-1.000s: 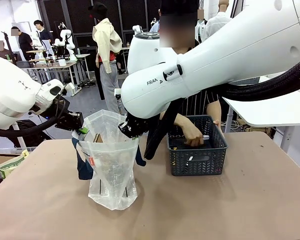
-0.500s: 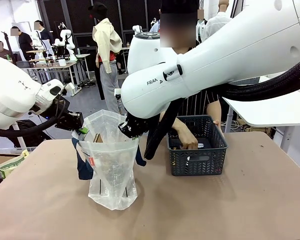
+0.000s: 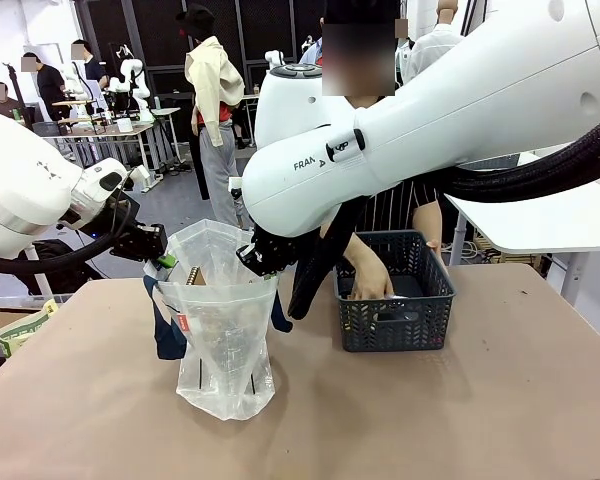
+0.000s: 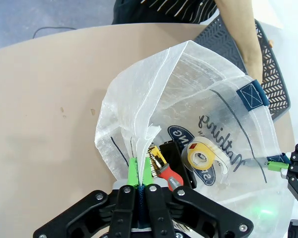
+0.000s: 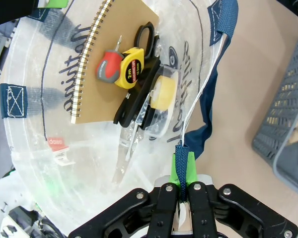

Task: Transfer purchased items from the store into the shopping bag.
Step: Move the Reusable shopping bag to the right side of the table.

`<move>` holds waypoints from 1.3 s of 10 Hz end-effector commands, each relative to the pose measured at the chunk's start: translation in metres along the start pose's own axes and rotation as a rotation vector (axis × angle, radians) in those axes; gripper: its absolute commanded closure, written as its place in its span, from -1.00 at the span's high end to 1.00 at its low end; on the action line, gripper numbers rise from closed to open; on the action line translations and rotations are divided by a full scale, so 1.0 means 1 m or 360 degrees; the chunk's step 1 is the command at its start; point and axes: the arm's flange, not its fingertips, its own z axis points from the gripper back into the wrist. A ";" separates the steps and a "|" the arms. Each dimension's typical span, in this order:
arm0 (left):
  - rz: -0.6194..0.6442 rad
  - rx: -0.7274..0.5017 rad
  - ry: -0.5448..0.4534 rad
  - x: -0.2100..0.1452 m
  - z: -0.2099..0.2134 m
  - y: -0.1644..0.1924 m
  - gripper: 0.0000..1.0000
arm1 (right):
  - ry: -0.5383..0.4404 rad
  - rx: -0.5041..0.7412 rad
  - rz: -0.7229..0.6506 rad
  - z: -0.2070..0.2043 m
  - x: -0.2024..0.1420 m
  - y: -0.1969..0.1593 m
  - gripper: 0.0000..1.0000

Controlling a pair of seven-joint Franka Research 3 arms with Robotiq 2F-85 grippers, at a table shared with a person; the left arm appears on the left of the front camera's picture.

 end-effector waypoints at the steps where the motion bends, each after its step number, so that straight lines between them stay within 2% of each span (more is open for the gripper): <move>1: 0.0000 0.0002 -0.0011 -0.002 0.003 0.000 -1.00 | -0.0002 -0.0002 -0.0006 0.002 -0.001 -0.001 -1.00; 13: 0.0000 0.0002 -0.0011 -0.002 0.003 0.000 -1.00 | -0.0002 -0.0002 -0.0006 0.002 -0.001 -0.001 -1.00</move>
